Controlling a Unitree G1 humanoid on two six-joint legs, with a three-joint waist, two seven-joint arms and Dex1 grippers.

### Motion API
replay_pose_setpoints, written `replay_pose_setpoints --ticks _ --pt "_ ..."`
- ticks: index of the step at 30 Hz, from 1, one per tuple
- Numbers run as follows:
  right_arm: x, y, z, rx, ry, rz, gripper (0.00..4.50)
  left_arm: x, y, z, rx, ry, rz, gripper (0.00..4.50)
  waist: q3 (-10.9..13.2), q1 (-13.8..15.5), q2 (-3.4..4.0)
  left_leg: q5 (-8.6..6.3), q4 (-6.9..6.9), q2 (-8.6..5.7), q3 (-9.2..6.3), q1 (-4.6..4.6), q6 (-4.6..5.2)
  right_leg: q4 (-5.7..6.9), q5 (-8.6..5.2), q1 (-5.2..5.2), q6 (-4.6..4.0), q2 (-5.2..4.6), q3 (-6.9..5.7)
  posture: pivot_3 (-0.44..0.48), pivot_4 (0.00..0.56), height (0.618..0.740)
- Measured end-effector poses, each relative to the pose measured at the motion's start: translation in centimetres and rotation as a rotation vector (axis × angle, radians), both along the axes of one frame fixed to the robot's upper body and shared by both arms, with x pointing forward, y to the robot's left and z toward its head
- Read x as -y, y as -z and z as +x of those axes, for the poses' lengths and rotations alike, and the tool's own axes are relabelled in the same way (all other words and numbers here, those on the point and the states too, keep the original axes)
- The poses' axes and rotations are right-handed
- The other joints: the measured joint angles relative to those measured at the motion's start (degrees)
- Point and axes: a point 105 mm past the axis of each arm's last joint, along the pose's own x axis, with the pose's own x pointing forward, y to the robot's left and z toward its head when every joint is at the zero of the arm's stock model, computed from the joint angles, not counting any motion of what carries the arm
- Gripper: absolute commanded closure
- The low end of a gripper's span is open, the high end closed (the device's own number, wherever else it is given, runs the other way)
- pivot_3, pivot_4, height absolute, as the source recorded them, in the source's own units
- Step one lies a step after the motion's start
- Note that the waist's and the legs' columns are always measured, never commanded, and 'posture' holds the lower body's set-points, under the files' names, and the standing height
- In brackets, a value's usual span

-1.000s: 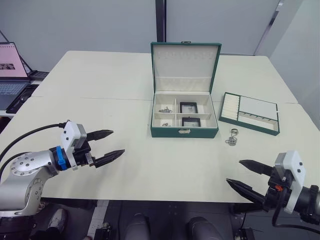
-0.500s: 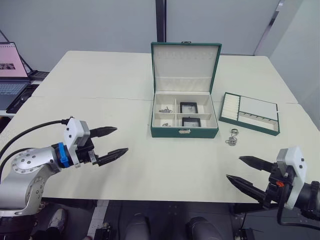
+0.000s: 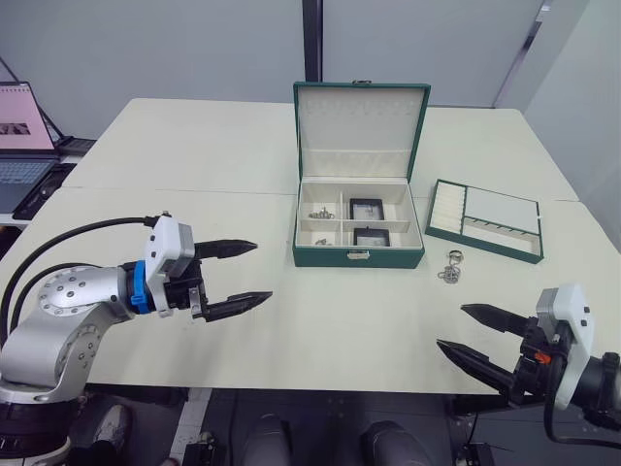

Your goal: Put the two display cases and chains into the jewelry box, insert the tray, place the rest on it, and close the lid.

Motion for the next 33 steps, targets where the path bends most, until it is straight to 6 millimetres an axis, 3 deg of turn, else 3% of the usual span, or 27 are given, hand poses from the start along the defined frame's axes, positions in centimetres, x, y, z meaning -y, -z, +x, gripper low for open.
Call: replay_pose_setpoints --ticks 33 --pt "0.5 -0.1 0.3 0.010 -0.014 -0.031 0.02 -1.8 1.8 -0.3 -0.003 0.046 -0.017 0.00 -0.01 0.04 -0.02 -0.01 0.01 0.01 -0.01 0.00 0.01 0.00 0.00 0.01 0.00 0.00 -0.01 0.000 0.150 0.740"
